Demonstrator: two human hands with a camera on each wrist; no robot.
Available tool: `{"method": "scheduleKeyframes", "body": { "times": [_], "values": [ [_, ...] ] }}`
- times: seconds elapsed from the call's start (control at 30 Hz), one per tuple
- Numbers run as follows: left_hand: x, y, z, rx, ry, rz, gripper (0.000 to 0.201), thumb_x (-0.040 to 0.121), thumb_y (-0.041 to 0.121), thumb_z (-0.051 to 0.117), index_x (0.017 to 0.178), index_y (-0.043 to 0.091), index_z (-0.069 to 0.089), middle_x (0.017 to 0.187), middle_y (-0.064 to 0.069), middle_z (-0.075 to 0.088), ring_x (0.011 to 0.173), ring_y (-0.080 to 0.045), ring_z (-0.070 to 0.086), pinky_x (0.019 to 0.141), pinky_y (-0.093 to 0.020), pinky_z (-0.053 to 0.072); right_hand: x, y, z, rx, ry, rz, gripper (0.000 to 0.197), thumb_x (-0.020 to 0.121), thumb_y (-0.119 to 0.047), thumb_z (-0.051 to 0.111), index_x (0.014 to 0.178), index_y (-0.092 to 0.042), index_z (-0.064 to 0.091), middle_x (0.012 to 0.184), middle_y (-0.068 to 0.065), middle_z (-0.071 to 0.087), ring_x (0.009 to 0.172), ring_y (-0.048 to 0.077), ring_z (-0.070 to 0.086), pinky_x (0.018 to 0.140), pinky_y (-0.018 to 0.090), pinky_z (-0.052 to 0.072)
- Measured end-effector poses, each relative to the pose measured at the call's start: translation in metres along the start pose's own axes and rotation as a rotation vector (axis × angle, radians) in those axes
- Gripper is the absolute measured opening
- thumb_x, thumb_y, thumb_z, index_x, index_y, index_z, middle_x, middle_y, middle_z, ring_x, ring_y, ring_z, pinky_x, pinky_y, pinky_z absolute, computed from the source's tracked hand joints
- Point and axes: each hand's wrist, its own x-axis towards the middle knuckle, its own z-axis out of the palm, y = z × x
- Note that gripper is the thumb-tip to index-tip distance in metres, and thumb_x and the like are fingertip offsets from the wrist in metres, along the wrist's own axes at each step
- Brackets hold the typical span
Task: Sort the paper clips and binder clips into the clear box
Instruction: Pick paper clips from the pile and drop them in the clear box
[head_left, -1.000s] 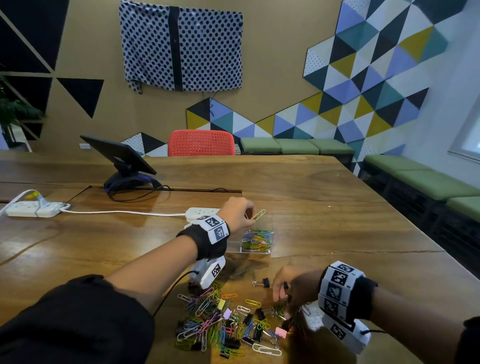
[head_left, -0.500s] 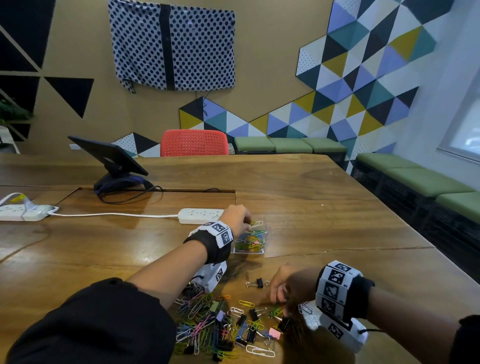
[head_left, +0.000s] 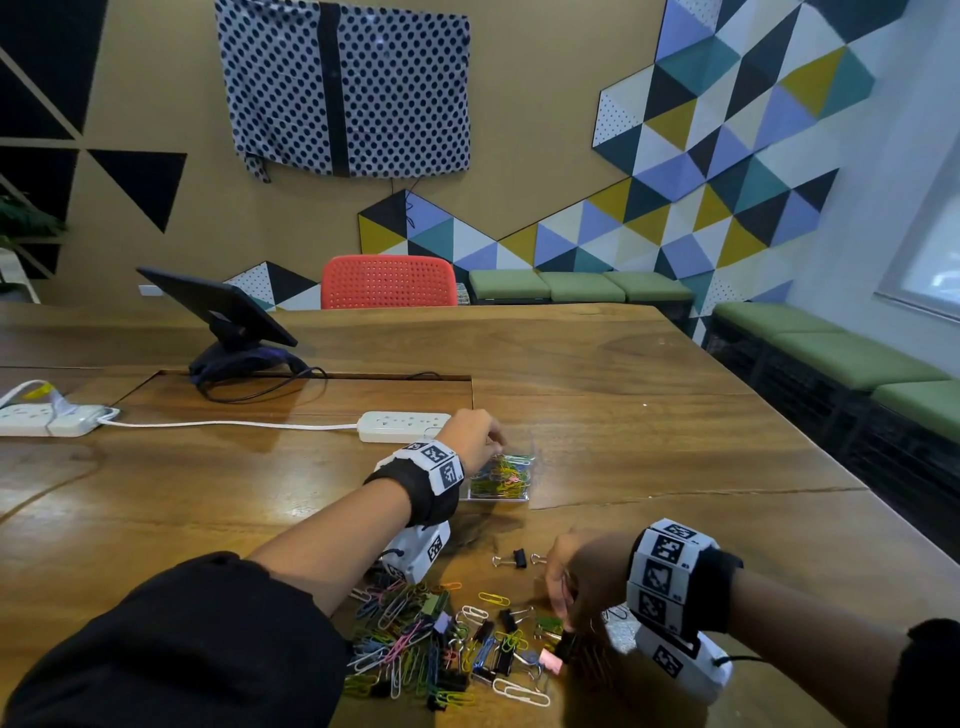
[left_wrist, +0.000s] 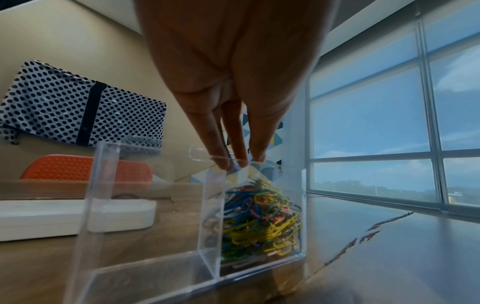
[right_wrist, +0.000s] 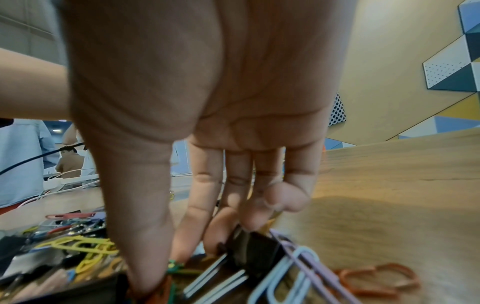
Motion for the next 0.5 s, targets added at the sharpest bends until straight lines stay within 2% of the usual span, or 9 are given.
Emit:
{"method": "scheduleKeyframes", "body": {
  "times": [0.1,0.2,0.27,0.37,0.43,0.5],
  "values": [
    [-0.009,0.003,-0.005,0.069,0.009,0.066,0.022,0.093,0.020,0.055,0.105,0.010,0.070,0.112,-0.007,0.065,0.104,-0.020,0.059,0.087,-0.026,0.043,0.001,-0.001,0.001,0.005,-0.010,-0.007,0.022,0.081,-0.014,0.068,0.101,-0.006,0.068,0.108,0.008,0.068,0.088,0.008,0.057,0.067,0.007,0.042],
    [-0.029,0.008,-0.004,0.079,-0.036,0.174,0.018,0.090,0.024,0.057,0.096,0.011,0.069,0.100,-0.004,0.064,0.092,-0.017,0.057,0.080,-0.024,0.043,0.002,-0.003,-0.002,0.050,-0.034,0.004,0.023,0.078,-0.011,0.071,0.100,-0.005,0.067,0.088,-0.001,0.067,0.076,0.002,0.057,0.067,0.010,0.042],
    [-0.048,0.011,-0.003,0.053,-0.174,0.225,0.014,0.088,0.025,0.061,0.092,0.013,0.067,0.096,-0.004,0.064,0.085,-0.016,0.058,0.076,-0.026,0.048,0.004,-0.003,-0.003,0.089,-0.036,0.020,0.028,0.076,-0.010,0.073,0.102,-0.006,0.064,0.076,-0.011,0.060,0.070,-0.001,0.054,0.064,0.011,0.040],
    [-0.078,0.015,0.000,0.083,-0.498,0.256,0.019,0.084,0.025,0.066,0.099,0.014,0.065,0.100,-0.006,0.065,0.080,-0.013,0.056,0.067,-0.018,0.044,0.004,-0.005,-0.002,0.118,-0.042,0.026,0.038,0.072,-0.013,0.077,0.107,-0.012,0.061,0.072,-0.013,0.057,0.068,0.001,0.053,0.063,0.016,0.041],
    [-0.092,0.014,0.001,0.166,-0.673,0.249,0.034,0.081,0.029,0.069,0.111,0.015,0.060,0.109,-0.007,0.063,0.088,-0.018,0.058,0.070,-0.021,0.044,0.005,-0.007,-0.001,0.111,-0.056,0.024,0.039,0.071,-0.013,0.077,0.107,-0.013,0.060,0.072,-0.012,0.056,0.067,0.002,0.052,0.062,0.017,0.041],
    [-0.101,0.010,0.001,0.225,-0.762,0.232,0.044,0.077,0.034,0.072,0.116,0.019,0.056,0.115,-0.007,0.059,0.096,-0.022,0.058,0.075,-0.026,0.043,0.007,-0.009,-0.001,0.111,-0.068,0.030,0.035,0.072,-0.013,0.076,0.104,-0.012,0.062,0.073,-0.013,0.056,0.068,0.002,0.052,0.062,0.017,0.040]
  ]
}}
